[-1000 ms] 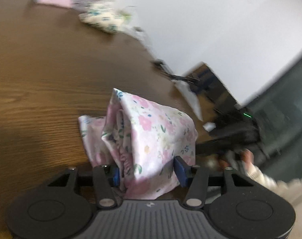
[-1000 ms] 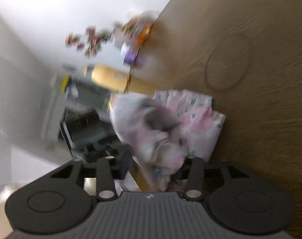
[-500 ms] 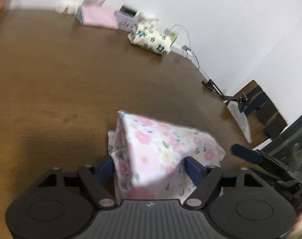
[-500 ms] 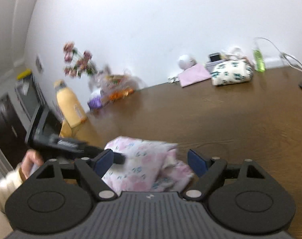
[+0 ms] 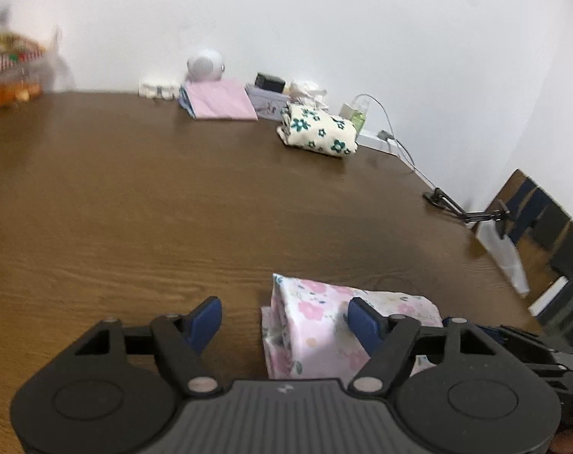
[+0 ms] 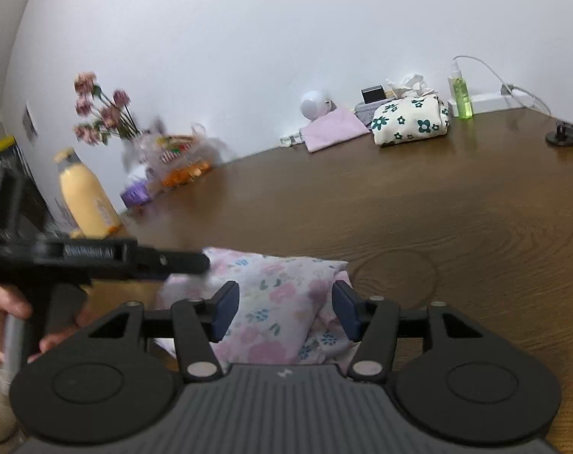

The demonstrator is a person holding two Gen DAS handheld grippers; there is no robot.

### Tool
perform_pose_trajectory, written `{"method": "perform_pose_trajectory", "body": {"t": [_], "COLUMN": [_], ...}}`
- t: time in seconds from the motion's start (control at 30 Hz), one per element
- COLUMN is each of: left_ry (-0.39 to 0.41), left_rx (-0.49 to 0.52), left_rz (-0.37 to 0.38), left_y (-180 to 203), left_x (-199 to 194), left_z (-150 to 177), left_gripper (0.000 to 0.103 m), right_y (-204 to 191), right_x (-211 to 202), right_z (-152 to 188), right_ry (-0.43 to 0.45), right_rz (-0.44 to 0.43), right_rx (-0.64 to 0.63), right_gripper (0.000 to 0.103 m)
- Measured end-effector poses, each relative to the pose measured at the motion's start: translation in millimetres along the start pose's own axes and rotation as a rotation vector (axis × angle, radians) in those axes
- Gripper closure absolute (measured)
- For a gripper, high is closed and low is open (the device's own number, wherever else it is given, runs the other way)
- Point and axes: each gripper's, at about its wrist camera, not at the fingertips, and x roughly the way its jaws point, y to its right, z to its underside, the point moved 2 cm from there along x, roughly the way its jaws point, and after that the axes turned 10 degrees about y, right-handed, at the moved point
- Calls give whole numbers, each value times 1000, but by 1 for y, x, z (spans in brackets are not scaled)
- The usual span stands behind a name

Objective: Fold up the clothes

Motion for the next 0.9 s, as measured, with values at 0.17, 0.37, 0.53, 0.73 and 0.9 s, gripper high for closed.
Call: {"method": "perform_pose_trajectory", "body": {"t": [0.17, 0.37, 0.53, 0.73, 0.9], "left_ry": [8, -32, -25, -25, -22], "left_rx": [28, 7, -27, -13, 8], "left_rz": [-28, -14, 21, 39, 34], "left_y": [9, 11, 4, 2, 9], "left_x": [5, 21, 18, 19, 23], "left_z": [6, 18, 16, 17, 21], "left_gripper": [69, 73, 70, 64, 67], "right_y": [-3, 5, 28, 6, -7], "right_x": [8, 12, 2, 9, 15], "right_z": [6, 6, 4, 8, 12], "right_ry": [-39, -89, -81, -68, -52], "right_rz": [48, 24, -20, 64, 124], "right_rx": [-7, 151, 342, 178, 94], "right_gripper": [57, 99, 85, 48, 71]}}
